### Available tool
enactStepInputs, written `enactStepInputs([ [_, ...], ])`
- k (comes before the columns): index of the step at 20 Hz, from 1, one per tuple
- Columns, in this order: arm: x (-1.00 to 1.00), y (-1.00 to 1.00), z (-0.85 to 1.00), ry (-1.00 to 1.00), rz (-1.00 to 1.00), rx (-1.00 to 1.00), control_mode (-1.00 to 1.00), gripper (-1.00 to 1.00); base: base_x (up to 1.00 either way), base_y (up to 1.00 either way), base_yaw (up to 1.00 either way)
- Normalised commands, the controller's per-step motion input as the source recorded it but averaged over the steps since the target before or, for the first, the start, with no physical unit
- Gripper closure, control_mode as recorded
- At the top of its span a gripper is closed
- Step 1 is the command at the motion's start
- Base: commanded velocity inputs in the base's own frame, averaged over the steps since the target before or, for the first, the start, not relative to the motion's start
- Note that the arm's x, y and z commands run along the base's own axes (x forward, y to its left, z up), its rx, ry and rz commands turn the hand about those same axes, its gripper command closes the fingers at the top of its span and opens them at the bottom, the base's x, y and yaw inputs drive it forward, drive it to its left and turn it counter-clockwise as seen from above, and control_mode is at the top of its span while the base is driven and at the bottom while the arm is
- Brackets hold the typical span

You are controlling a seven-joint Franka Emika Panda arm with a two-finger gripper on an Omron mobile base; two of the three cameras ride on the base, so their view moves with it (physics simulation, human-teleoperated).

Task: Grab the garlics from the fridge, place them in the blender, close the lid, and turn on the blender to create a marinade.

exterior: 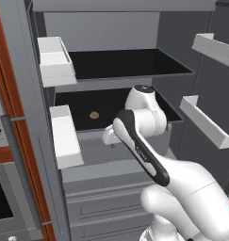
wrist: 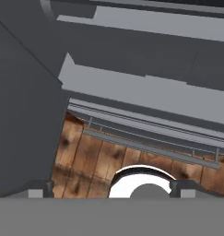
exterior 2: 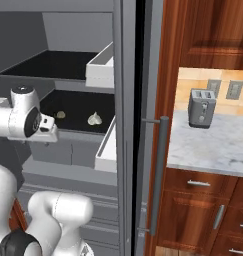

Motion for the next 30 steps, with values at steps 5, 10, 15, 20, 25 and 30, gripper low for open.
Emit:
enactStepInputs([
  [5,-0.05,0.97,0.10,-0.10,0.00,0.07,-1.00,-1.00,0.00,0.00,0.00],
  [10,0.00,0.94,0.13,-0.09,0.01,0.04,-1.00,-1.00,0.00,0.00,0.00],
  [15,0.00,0.93,0.06,-0.03,0.01,0.00,-1.00,-1.00,0.00,0.00,0.00],
  [20,0.00,-0.30,0.28,-0.21,0.02,-0.08,-1.00,-1.00,0.00,0.00,0.00],
  [25,0.32,-0.60,0.10,-0.10,-0.12,-0.09,-1.00,-1.00,0.00,0.00,0.00],
  [30,0.56,-0.63,0.00,-0.03,-0.19,-0.01,-1.00,-1.00,0.00,0.00,0.00],
])
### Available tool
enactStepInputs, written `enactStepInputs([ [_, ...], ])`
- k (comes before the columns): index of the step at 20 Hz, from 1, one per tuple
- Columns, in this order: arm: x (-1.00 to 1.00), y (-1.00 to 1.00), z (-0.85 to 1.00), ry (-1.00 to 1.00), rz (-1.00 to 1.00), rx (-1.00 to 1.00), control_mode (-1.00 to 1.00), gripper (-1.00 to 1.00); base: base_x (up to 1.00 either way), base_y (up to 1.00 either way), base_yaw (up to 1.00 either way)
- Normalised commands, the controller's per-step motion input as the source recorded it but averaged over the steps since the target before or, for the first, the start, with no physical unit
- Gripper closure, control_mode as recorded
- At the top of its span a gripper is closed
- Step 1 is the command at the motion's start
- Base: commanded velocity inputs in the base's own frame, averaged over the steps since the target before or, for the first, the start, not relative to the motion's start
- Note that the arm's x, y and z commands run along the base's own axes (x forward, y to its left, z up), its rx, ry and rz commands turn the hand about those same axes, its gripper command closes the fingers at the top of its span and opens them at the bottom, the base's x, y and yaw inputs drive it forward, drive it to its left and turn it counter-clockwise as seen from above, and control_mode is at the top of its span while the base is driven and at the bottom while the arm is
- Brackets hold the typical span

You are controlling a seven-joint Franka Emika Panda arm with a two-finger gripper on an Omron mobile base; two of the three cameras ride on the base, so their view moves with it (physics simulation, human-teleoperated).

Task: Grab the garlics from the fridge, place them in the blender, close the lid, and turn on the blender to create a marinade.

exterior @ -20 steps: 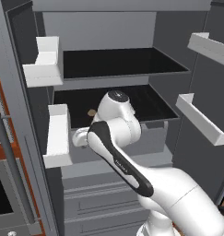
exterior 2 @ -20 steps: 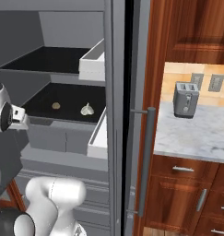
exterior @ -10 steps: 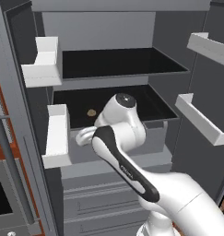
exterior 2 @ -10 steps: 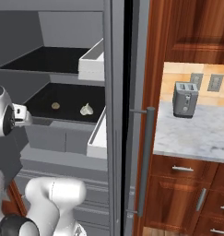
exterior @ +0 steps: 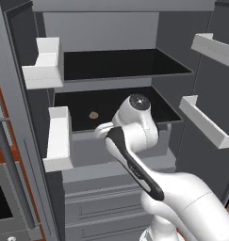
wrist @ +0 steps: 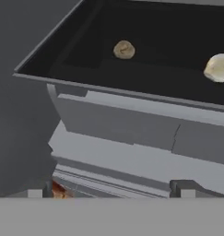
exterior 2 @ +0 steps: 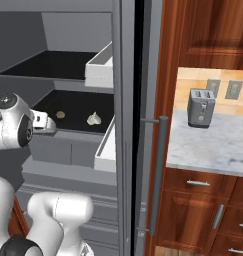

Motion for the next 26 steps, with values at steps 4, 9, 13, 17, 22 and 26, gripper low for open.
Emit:
enactStepInputs([
  [4,0.58,-0.63,0.01,0.00,-0.22,0.00,-1.00,-1.00,0.00,0.00,0.00],
  [9,0.53,-0.61,-0.03,0.00,-0.15,0.00,-1.00,-1.00,0.00,0.00,0.00],
  [13,0.51,-0.50,0.00,0.03,-0.08,0.00,-1.00,-1.00,0.00,0.00,0.00],
  [17,0.43,-0.45,0.00,0.10,-0.05,0.00,-1.00,-1.00,0.00,0.00,0.00],
  [22,0.31,-0.32,-0.01,0.05,-0.03,-0.01,-1.00,-1.00,0.00,0.00,0.00],
  [26,0.39,-0.07,-0.03,0.00,-0.02,-0.03,-1.00,-1.00,0.00,0.00,0.00],
])
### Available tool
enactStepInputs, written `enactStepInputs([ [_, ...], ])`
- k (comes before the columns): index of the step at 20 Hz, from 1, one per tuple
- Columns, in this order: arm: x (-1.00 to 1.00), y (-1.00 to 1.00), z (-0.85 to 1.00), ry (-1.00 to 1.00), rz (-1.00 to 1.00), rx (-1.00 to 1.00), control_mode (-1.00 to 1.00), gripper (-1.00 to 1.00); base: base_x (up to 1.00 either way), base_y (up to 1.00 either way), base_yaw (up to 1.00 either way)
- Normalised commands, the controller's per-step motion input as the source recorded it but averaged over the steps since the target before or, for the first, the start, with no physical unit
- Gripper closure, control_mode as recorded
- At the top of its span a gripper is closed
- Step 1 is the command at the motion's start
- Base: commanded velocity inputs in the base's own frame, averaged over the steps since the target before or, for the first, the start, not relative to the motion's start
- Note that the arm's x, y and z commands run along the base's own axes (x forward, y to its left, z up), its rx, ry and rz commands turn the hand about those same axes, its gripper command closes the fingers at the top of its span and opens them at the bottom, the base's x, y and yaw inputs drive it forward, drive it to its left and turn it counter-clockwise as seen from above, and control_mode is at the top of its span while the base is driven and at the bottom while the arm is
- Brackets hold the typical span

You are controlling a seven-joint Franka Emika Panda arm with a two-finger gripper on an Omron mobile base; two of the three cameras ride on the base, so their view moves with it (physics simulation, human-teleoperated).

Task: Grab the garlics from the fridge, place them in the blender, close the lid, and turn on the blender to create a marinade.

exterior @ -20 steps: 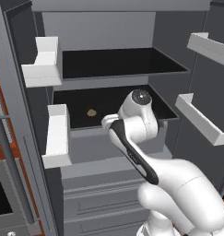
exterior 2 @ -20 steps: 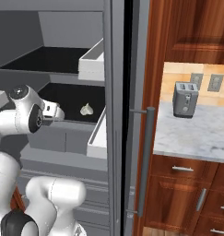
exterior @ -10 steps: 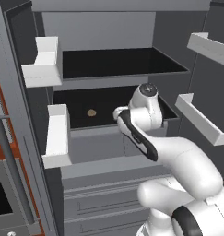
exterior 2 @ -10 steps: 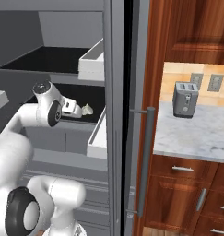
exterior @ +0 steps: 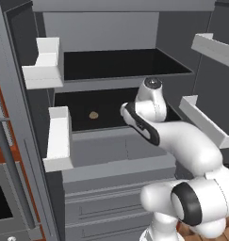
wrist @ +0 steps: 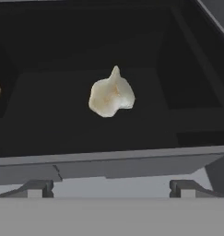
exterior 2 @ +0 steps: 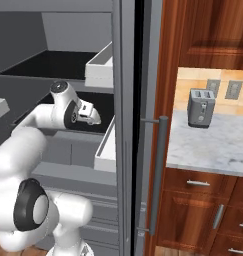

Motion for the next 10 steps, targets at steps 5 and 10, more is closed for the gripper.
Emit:
enactStepInputs([
  [5,0.40,-0.01,-0.19,0.00,-0.02,-0.05,-1.00,-1.00,0.00,0.00,0.00],
  [10,0.40,0.00,-0.25,0.00,-0.01,-0.05,-1.00,-1.00,0.00,0.00,0.00],
])
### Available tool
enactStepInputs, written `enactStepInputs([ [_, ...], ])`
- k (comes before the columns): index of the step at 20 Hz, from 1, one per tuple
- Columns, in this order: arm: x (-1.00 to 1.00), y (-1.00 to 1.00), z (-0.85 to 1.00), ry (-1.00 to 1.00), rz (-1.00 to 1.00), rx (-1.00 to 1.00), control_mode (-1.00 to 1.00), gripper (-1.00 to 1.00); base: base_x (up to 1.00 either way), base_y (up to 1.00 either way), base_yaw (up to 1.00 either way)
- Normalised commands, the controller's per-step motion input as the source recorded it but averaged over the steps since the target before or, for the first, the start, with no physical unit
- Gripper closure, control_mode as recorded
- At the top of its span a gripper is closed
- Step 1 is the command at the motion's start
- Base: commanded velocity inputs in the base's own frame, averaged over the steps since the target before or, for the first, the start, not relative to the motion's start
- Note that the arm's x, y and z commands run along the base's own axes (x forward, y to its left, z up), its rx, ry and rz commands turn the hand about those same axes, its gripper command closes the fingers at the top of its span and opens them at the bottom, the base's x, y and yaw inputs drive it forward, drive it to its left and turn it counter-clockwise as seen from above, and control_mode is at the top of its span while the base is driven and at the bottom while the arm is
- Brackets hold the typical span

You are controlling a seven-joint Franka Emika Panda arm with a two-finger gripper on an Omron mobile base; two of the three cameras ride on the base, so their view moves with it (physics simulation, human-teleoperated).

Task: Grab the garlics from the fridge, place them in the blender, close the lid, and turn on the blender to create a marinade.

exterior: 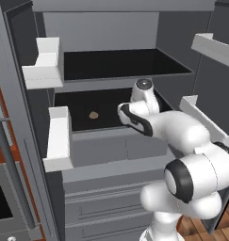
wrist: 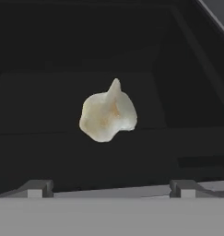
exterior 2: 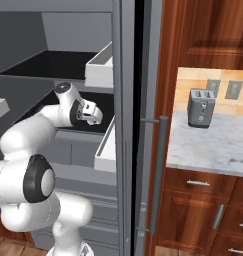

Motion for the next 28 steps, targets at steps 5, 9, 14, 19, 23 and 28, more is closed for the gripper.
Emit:
enactStepInputs([
  [5,0.37,0.00,-0.20,0.00,0.00,-0.03,-1.00,-1.00,0.00,0.00,0.00],
  [9,0.33,0.00,-0.19,0.00,0.00,-0.01,-1.00,-1.00,0.00,0.00,0.00],
  [14,0.30,-0.03,-0.17,0.00,0.00,0.00,-1.00,-1.00,0.00,0.00,0.00],
  [19,0.30,-0.05,-0.15,0.00,0.00,0.00,-1.00,-1.00,0.00,0.00,0.00],
  [23,0.28,-0.02,-0.15,0.00,0.00,0.00,-1.00,-1.00,0.00,0.00,0.00],
  [28,0.09,0.00,-0.21,0.00,0.00,-0.02,-1.00,-1.00,0.00,0.00,0.00],
])
